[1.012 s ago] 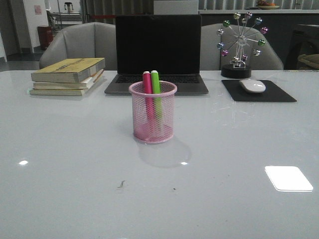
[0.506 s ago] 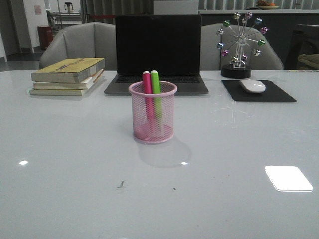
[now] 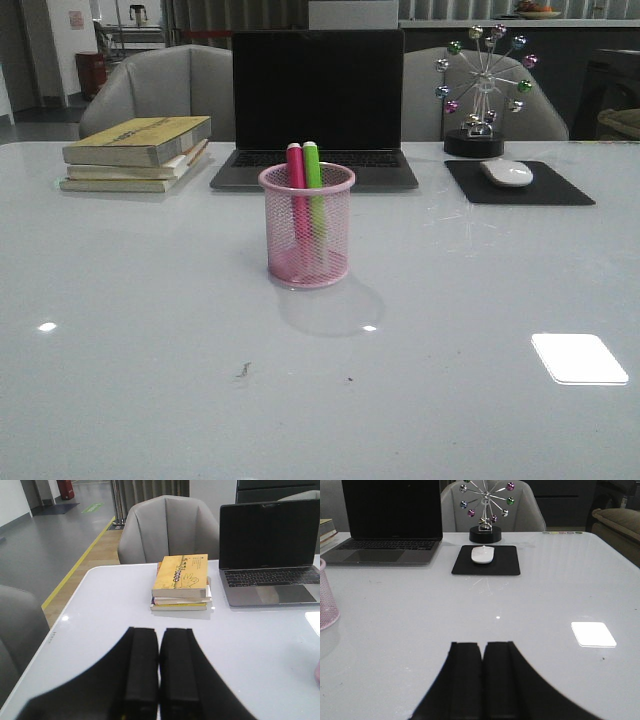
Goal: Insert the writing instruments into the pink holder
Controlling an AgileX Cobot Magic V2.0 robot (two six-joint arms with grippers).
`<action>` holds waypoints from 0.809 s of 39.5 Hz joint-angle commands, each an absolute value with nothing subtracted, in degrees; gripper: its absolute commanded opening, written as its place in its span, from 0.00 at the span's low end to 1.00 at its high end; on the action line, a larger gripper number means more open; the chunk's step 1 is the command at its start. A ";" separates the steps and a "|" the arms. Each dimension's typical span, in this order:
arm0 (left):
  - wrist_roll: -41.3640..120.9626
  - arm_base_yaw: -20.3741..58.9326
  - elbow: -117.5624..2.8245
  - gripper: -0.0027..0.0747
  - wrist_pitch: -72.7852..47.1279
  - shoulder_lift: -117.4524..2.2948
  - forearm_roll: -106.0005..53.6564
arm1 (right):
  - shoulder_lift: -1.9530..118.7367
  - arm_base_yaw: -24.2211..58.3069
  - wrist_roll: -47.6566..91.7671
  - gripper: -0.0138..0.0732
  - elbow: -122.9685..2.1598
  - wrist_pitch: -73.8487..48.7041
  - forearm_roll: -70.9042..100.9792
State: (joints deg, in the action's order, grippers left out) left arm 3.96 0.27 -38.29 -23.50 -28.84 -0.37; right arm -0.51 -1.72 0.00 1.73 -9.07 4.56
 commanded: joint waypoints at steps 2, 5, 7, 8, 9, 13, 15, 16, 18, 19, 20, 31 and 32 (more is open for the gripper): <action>3.71 0.20 -39.82 0.15 -16.69 -28.13 -0.86 | -1.33 -2.14 0.00 0.19 1.84 -3.52 4.14; 3.71 0.20 -38.95 0.15 -13.67 -26.83 -1.30 | -1.33 -2.14 0.00 0.19 1.84 -3.52 4.14; 3.71 0.20 -37.80 0.15 -10.59 -25.75 -2.35 | -1.33 -2.14 0.00 0.19 1.84 -3.52 4.14; 3.71 0.20 -36.65 0.15 -8.63 -25.07 -3.50 | -1.33 -2.14 0.00 0.19 1.84 -3.52 4.14; 3.71 0.20 -35.86 0.15 -6.64 -24.32 -4.24 | -1.33 -2.14 0.00 0.19 1.84 -3.52 4.14; 3.71 0.20 -31.68 0.15 -1.51 -21.22 -5.56 | -1.33 -2.14 0.00 0.19 1.84 -3.52 4.14; 3.71 0.20 -29.31 0.15 -0.75 -19.57 -5.56 | -1.33 -2.14 0.00 0.19 1.84 -3.52 4.14; 3.71 0.20 -28.43 0.15 -0.60 -18.64 -5.56 | -1.33 -2.14 0.00 0.19 1.84 -3.52 4.14; 3.71 0.20 -26.39 0.15 -0.60 -17.13 -5.56 | -1.33 -2.14 0.00 0.19 1.84 -3.52 4.14; 3.71 0.20 -25.23 0.15 -0.60 -16.54 -5.56 | -1.33 -2.14 0.00 0.19 1.84 -3.52 4.14; 3.71 0.20 -24.36 0.15 -0.60 -15.97 -5.56 | -1.33 -2.14 0.00 0.19 1.84 -3.52 4.14; 3.71 0.20 -13.69 0.15 -0.60 -9.05 -5.66 | -1.33 -2.14 0.00 0.19 1.84 -3.52 4.14; 3.71 0.20 -12.75 0.15 -0.60 -8.11 -5.66 | -1.33 -2.14 0.00 0.19 1.84 -3.52 4.14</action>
